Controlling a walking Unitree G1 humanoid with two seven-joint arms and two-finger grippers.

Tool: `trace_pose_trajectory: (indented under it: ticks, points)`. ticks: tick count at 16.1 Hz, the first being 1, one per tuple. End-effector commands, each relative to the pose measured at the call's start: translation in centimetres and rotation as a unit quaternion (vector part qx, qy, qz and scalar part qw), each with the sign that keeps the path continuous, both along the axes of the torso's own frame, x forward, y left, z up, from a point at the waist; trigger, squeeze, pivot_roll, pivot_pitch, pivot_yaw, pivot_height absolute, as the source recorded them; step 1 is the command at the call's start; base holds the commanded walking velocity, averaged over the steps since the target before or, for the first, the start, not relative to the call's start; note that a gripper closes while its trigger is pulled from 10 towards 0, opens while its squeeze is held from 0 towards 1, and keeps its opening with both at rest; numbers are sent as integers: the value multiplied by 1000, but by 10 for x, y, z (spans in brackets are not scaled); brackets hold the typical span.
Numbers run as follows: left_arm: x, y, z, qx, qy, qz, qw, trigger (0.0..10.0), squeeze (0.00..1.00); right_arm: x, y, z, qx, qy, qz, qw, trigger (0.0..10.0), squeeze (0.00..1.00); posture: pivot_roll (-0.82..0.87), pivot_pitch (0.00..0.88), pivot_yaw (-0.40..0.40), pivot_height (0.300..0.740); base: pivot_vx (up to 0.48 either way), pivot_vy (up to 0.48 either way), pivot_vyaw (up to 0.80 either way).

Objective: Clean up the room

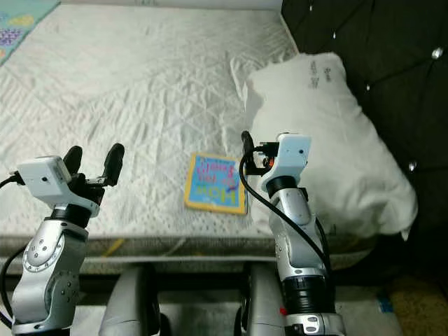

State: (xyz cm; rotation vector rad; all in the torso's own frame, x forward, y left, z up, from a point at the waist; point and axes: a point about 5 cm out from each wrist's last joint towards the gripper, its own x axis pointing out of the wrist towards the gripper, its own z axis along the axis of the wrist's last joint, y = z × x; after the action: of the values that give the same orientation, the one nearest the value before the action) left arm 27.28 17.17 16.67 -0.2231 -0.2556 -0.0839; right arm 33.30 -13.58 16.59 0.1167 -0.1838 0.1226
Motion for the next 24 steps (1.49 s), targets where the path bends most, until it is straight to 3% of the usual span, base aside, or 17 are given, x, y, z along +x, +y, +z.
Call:
trace_pose_trajectory:
  ticks: [1, 6, 8, 12, 18, 21, 24]
  points:
    - [-1, 0, -4, 1, 7, 3, 1000, 10000, 0, -4, -2, -1, 7, 0, -10, 1000, 10000, 0, 84, 87, -8, 663, 0, 0, 0]
    - [0, 1, -12, 7, 11, 6, 1000, 10000, 0, -5, 1, -14, 16, 17, -17, 1000, 10000, 0, 93, 35, -1, 721, 0, 0, 0]
    - [7, -1, -15, 10, 11, 13, 1000, 10000, 0, -1, -4, -15, 9, 18, -20, 1000, 10000, 0, 95, 8, 0, 740, 0, 0, 0]
    - [7, -1, -23, 29, 18, 18, 999, 10000, 0, -3, -17, -27, -5, 34, -36, 999, 10000, 0, 116, 0, 1, 740, 0, 0, 0]
    - [5, 7, -44, 62, 71, 46, 994, 10000, 0, -12, -30, -45, -29, 58, -62, 996, 10000, 0, 105, 1, -15, 740, 0, 0, 0]
    - [-2, 9, -56, 68, 102, 9, 992, 10000, 0, -22, -41, -49, -54, 66, -63, 994, 10000, 0, 91, 0, -45, 740, 0, 0, -133]
    - [-15, 9, -67, 52, 125, 41, 990, 10000, 0, -34, -39, -57, -64, 82, -60, 993, 10000, 0, 66, 4, -30, 740, 0, 0, -283]
